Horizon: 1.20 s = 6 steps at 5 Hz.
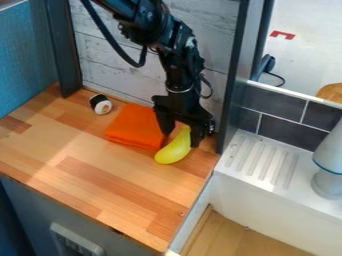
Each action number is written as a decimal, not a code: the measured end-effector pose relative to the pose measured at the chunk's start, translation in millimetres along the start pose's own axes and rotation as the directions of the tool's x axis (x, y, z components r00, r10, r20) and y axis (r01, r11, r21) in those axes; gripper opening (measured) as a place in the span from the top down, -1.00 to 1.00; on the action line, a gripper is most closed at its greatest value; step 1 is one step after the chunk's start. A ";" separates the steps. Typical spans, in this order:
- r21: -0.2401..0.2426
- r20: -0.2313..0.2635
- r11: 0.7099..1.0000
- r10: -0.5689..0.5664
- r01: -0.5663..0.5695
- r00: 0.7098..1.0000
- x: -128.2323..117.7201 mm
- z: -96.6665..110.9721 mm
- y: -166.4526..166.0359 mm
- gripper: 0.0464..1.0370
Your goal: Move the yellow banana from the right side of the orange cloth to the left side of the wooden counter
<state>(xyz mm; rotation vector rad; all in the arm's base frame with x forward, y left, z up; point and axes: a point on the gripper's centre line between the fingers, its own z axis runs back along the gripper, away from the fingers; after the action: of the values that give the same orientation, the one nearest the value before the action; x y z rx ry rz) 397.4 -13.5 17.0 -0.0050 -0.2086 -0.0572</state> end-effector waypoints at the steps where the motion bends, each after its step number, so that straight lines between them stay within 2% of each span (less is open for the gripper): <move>1: -0.005 -0.034 1.000 -0.009 0.009 0.999 -6.1 -12.4 -0.8 -0.93; 2: -0.016 -0.060 1.000 -0.018 0.017 0.998 -9.0 -25.5 -1.7 -0.85; 3: -0.015 -0.059 1.000 -0.007 0.006 0.998 -8.8 -26.1 -1.7 -0.34; 4: -0.029 -0.037 1.000 0.006 -0.007 0.999 -14.4 -24.1 -3.1 -0.12; 5: -0.066 0.002 0.997 0.050 -0.050 0.999 -20.8 -5.8 -6.8 -0.12; 6: -0.096 0.036 0.985 0.150 -0.146 0.988 -38.6 22.4 3.4 -0.12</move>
<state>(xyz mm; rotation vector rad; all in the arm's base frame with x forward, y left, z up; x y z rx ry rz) 355.3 -7.6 30.9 -0.1147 -0.2477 0.0811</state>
